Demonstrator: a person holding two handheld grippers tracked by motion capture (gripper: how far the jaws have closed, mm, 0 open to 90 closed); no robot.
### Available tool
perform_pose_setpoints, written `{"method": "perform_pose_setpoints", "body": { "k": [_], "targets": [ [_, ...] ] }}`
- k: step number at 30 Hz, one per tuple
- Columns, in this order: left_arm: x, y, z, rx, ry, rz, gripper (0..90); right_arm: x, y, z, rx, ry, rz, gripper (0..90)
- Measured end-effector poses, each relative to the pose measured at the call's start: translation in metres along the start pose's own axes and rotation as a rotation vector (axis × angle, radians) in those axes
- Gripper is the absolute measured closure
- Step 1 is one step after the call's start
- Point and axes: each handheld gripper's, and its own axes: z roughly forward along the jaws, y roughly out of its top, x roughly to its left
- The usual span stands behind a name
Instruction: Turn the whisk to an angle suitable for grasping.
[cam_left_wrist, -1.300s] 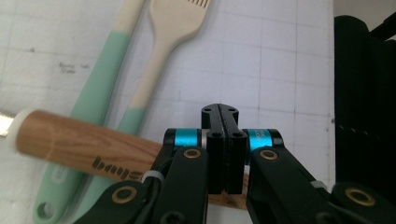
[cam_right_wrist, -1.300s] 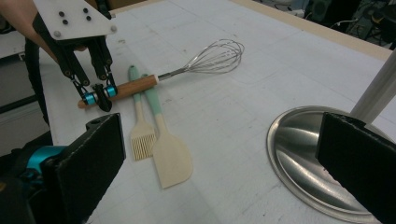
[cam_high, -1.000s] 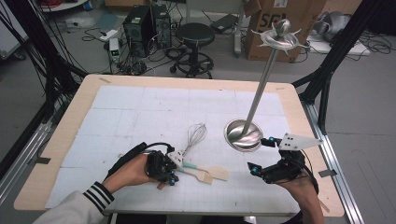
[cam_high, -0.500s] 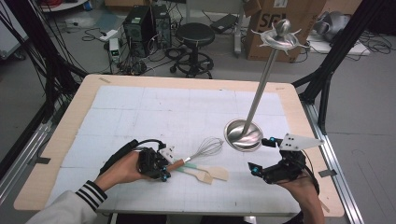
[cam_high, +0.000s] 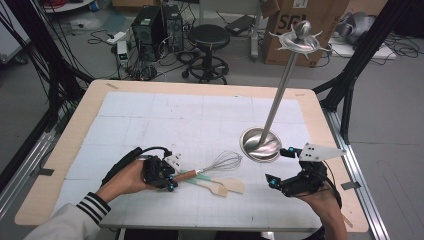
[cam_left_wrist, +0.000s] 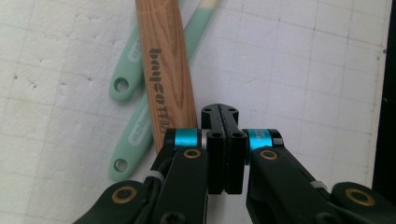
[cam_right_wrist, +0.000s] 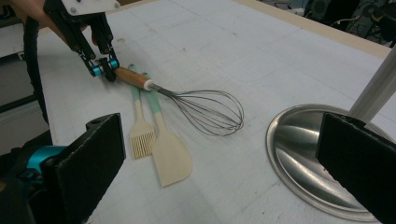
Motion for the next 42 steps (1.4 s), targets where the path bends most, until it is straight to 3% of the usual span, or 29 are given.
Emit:
{"method": "perform_pose_setpoints", "body": {
  "k": [9, 16, 17, 19, 20, 21, 22, 25, 26, 27, 30, 32, 38, 42],
  "targets": [
    [0.000, -0.001, -0.012, -0.054, 0.008, -0.026, 89.7, 0.000, 0.000, -0.001, 0.003, 0.000, 0.003, 0.1],
    [-0.003, 0.000, -0.033, -0.131, 0.028, -0.018, 77.7, 0.000, 0.001, -0.001, -0.001, -0.002, -0.002, 0.1],
    [-0.004, 0.000, -0.036, -0.142, 0.034, -0.009, 69.3, 0.000, 0.001, -0.001, -0.002, -0.001, -0.002, 0.1],
    [-0.004, 0.000, -0.043, -0.171, 0.052, 0.000, 64.6, 0.000, 0.001, -0.001, -0.003, -0.001, -0.003, 0.1],
    [-0.004, 0.000, -0.046, -0.187, 0.065, -0.007, 51.9, 0.000, 0.001, 0.000, -0.001, 0.003, -0.003, 0.1],
    [-0.004, 0.000, -0.049, -0.207, 0.079, -0.005, 51.9, 0.000, 0.001, 0.000, -0.001, 0.003, -0.003, 0.1],
    [-0.004, 0.000, -0.052, -0.233, 0.091, -0.004, 46.2, 0.001, 0.002, 0.000, -0.001, 0.002, -0.002, 0.1],
    [-0.002, -0.002, -0.059, -0.283, 0.066, -0.009, 33.2, 0.002, 0.002, 0.001, 0.003, 0.008, -0.008, 0.1],
    [-0.001, -0.002, -0.060, -0.299, 0.066, -0.006, 22.0, 0.002, 0.002, 0.000, 0.000, 0.006, -0.012, 0.1],
    [-0.001, -0.002, -0.060, -0.299, 0.063, -0.010, 22.0, 0.002, 0.002, 0.000, 0.000, 0.006, -0.012, 0.1],
    [0.000, 0.000, -0.060, -0.315, 0.068, -0.014, 5.6, 0.001, 0.002, 0.000, -0.002, 0.004, -0.007, 0.1],
    [0.002, 0.001, -0.060, -0.323, 0.079, -0.014, 1.6, 0.001, 0.002, 0.001, 0.002, 0.008, -0.007, 0.1],
    [0.006, 0.006, -0.058, -0.342, 0.088, -0.006, 1.6, 0.001, 0.003, 0.002, -0.001, 0.014, -0.008, 0.1],
    [0.010, 0.010, -0.049, -0.321, 0.083, -0.002, 1.6, 0.001, 0.003, 0.004, 0.004, 0.017, -0.009, 0.1]
  ]
}}
